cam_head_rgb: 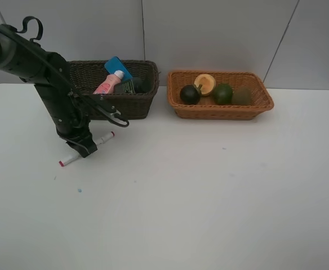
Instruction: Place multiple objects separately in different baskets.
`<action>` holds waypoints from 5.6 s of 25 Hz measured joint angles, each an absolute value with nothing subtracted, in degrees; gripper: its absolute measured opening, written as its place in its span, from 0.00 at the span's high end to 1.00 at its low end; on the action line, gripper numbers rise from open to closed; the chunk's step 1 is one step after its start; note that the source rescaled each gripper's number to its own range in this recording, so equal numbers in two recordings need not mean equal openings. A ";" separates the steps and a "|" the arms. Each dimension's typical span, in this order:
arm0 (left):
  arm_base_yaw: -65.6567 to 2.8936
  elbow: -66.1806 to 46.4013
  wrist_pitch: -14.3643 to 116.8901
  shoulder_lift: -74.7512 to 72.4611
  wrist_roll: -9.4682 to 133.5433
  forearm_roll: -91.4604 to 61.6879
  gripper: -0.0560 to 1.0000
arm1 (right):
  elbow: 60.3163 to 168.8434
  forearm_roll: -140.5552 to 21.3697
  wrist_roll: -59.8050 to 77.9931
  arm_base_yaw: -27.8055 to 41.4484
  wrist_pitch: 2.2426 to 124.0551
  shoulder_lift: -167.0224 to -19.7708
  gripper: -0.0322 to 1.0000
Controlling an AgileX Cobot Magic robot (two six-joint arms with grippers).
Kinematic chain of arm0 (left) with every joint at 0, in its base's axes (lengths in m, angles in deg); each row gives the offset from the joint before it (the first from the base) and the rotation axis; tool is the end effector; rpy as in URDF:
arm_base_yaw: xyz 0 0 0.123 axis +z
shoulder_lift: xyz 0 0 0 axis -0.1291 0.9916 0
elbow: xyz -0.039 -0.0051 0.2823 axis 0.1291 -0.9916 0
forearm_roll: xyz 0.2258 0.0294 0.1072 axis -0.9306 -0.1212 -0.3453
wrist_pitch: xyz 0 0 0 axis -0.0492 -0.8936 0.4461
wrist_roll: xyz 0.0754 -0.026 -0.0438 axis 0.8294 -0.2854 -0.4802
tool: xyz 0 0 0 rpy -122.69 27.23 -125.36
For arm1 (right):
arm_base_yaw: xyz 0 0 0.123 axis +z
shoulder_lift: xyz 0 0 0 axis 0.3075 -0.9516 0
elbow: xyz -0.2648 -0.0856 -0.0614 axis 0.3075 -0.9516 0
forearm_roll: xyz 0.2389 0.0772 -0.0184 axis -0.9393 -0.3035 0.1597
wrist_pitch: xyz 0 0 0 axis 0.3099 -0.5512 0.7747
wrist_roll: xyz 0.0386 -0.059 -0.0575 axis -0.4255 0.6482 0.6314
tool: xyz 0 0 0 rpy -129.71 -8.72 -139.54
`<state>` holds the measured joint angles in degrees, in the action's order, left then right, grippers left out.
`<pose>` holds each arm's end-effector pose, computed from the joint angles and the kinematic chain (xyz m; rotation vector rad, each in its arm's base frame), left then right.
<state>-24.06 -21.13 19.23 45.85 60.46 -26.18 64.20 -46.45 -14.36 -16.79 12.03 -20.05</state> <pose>0.3581 -0.1092 0.0900 1.2111 2.7579 -0.0101 -0.0074 -0.0073 0.2837 -0.0043 2.0106 -0.0899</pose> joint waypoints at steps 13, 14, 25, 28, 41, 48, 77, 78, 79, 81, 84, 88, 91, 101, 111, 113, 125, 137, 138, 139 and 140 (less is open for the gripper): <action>-24.06 -21.13 19.28 45.85 60.51 -26.64 0.93 | 64.20 -46.45 -14.36 -16.79 12.03 -20.05 0.00; -24.06 -21.13 19.28 45.85 60.51 -26.64 0.93 | 64.20 -46.45 -14.36 -16.79 12.03 -20.05 0.00; -24.06 -21.13 12.37 37.86 60.57 -25.89 0.93 | 64.20 -46.45 -14.31 -16.79 12.03 -20.05 0.00; -24.06 -21.13 8.20 33.21 61.06 -25.60 0.93 | 64.20 -46.45 -14.31 -16.79 12.03 -20.05 0.00; -24.06 -19.66 4.84 20.58 65.61 -25.28 0.93 | 64.20 -46.45 -14.31 -16.79 12.03 -20.05 0.00; -24.06 -7.28 4.80 22.11 60.83 -25.71 0.93 | 64.20 -46.45 -14.31 -16.79 12.03 -20.05 0.00; -17.86 15.48 13.03 51.04 53.33 -30.90 0.93 | 64.20 -46.45 -14.31 -16.79 12.03 -20.05 0.00; -17.66 15.48 13.45 51.58 53.33 -30.90 0.93 | 64.20 -46.45 -14.31 -16.79 12.03 -20.05 0.00; -17.52 15.48 13.62 52.04 53.33 -30.90 0.93 | 64.20 -46.45 -14.31 -16.79 12.03 -20.05 0.00; -17.31 15.48 13.76 52.87 53.33 -30.90 0.93 | 64.20 -46.45 -14.31 -16.79 12.03 -20.05 0.00; -16.74 15.52 13.81 54.22 53.38 -30.90 0.93 | 64.20 -46.45 -14.31 -16.79 12.03 -20.05 0.00; -16.31 15.52 13.86 56.26 53.38 -30.90 0.93 | 64.20 -46.45 -14.31 -16.79 12.03 -20.05 0.00; -16.17 15.52 14.07 56.59 53.42 -30.90 0.93 | 64.20 -46.45 -14.31 -16.79 12.03 -20.05 0.00; -16.17 15.52 15.14 56.59 53.49 -30.33 0.93 | 64.20 -46.45 -14.31 -16.79 12.03 -20.05 0.00; -16.17 15.52 14.29 56.59 52.82 -26.82 0.17 | 64.20 -46.45 -14.31 -16.79 12.03 -20.05 0.00; -16.17 15.52 14.23 56.59 52.51 -26.41 0.06 | 64.20 -46.45 -14.31 -16.79 12.03 -20.05 0.00; -16.17 15.52 13.78 56.59 52.22 -26.22 0.01 | 64.20 -46.45 -14.31 -16.79 12.03 -20.05 0.00; -16.17 15.52 11.96 50.57 49.43 -26.22 0.01 | 64.20 -46.45 -14.31 -16.79 12.03 -20.05 0.00; -16.24 15.52 11.51 48.66 48.71 -26.22 0.01 | 64.20 -46.45 -14.31 -16.79 12.03 -20.05 0.00; -16.31 15.52 10.99 47.06 47.87 -26.50 0.01 | 64.20 -46.45 -14.31 -16.79 12.03 -20.05 0.00; -16.53 15.52 10.35 45.06 46.94 -27.13 0.01 | 64.20 -46.45 -14.31 -16.79 12.03 -20.05 0.00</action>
